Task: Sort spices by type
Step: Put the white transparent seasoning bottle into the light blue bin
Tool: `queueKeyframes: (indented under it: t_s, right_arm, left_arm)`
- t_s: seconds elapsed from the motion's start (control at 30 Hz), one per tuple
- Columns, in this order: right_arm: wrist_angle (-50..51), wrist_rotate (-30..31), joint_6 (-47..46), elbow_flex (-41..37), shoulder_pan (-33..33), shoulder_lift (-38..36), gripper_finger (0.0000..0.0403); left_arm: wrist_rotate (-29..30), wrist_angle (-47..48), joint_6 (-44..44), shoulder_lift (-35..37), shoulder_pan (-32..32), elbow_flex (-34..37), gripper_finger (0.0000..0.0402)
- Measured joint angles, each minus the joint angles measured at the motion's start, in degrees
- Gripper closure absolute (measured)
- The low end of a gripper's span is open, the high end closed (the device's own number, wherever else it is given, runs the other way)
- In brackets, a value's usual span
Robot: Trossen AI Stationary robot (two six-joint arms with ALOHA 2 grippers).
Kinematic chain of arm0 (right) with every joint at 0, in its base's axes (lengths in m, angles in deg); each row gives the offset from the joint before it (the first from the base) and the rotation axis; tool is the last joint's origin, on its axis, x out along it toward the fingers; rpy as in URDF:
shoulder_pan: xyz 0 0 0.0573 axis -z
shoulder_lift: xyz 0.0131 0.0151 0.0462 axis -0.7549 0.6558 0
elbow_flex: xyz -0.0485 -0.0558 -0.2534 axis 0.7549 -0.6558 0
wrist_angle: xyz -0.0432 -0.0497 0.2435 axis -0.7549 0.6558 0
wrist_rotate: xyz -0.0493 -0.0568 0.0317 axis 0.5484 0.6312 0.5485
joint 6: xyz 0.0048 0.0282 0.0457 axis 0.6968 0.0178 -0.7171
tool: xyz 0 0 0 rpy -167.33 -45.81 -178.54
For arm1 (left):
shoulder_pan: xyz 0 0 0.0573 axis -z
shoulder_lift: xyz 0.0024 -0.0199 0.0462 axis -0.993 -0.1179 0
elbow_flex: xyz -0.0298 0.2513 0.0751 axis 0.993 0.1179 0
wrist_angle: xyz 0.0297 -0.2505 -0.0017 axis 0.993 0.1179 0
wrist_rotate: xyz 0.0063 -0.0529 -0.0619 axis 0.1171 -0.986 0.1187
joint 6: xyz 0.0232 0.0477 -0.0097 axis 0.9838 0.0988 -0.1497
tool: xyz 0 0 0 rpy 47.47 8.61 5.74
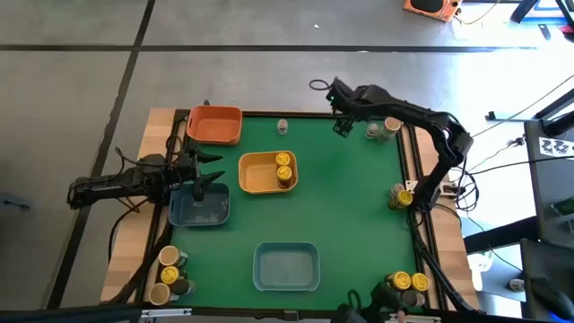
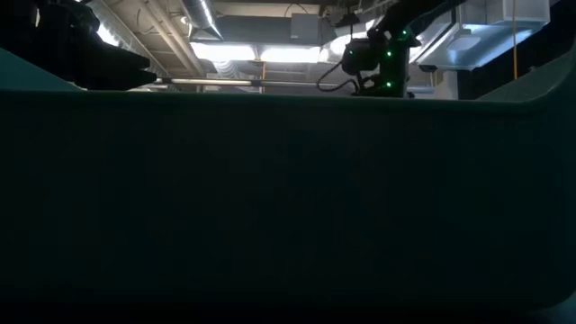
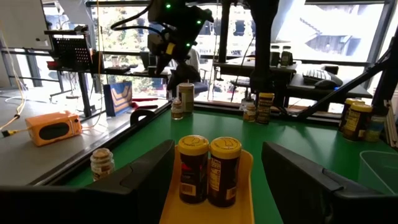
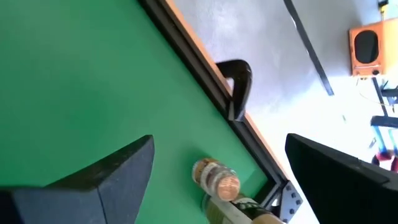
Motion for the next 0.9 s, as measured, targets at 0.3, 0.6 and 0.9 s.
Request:
queueKeyframes:
  t_s: [0.3,0.6,0.9]
  right_arm:
    - [2.0,-4.0,7.1,-0.1,7.5,0.3,0.0042]
    - [4.6,-7.3,13.7,-0.1,8.9,3.3,0.0042]
    - [8.0,-4.9,12.7,-0.1,9.6,8.6,0.0042]
  left_arm:
    - [0.0,0.1,0.0,0.0,0.0,0.0,0.016]
    - [0.0,2.7,0.1,0.0,0.0,0.0,0.016]
    - [0.0,2.9,-1.0,0.0,0.0,0.0,0.016]
